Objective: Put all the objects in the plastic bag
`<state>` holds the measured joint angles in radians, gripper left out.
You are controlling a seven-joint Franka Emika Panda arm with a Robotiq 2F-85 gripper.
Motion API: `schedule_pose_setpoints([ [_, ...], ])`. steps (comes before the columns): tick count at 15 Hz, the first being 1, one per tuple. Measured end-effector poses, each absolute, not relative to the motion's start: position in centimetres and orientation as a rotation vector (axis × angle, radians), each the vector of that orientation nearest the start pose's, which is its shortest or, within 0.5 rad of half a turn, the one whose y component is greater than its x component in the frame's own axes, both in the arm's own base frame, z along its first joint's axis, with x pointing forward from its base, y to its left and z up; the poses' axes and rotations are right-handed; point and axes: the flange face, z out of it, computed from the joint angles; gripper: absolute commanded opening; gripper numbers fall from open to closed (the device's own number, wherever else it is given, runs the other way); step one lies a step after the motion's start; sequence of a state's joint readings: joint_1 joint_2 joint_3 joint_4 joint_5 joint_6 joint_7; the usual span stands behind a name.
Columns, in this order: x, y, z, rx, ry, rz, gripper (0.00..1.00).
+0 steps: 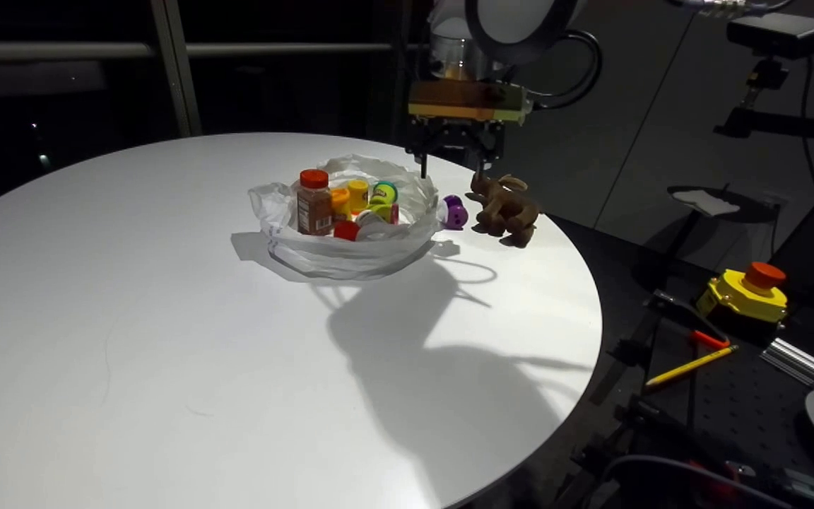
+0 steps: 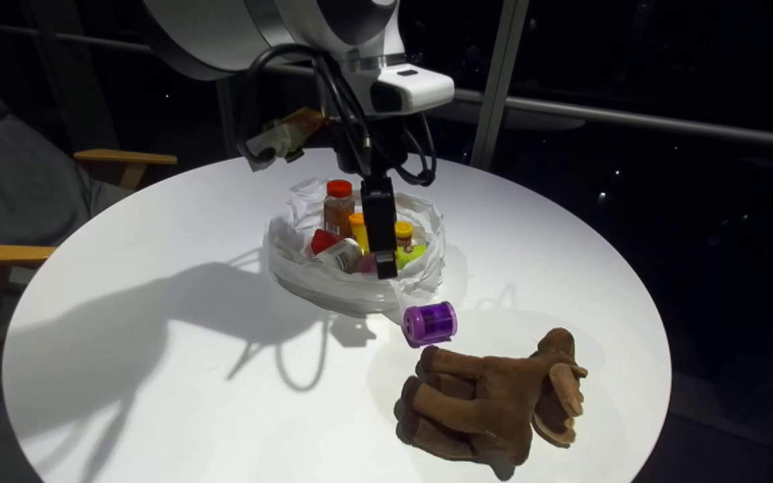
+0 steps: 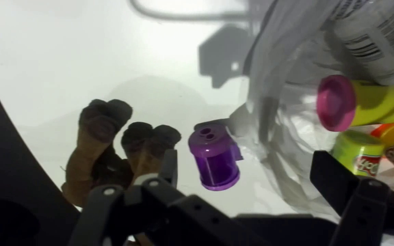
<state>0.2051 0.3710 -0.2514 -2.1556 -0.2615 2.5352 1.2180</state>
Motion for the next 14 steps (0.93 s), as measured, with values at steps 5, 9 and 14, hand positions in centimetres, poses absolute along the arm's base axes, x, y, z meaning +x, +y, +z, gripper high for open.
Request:
schedule_pose_setpoints([
  [5, 52.8, -7.0, 20.6, -2.894, 1.766, -0.139, 1.0],
  [9, 51.5, -9.5, 19.6, -2.856, 1.827, -0.126, 1.0],
  [14, 52.1, -10.1, 19.6, -2.821, 1.821, -0.192, 1.0],
])
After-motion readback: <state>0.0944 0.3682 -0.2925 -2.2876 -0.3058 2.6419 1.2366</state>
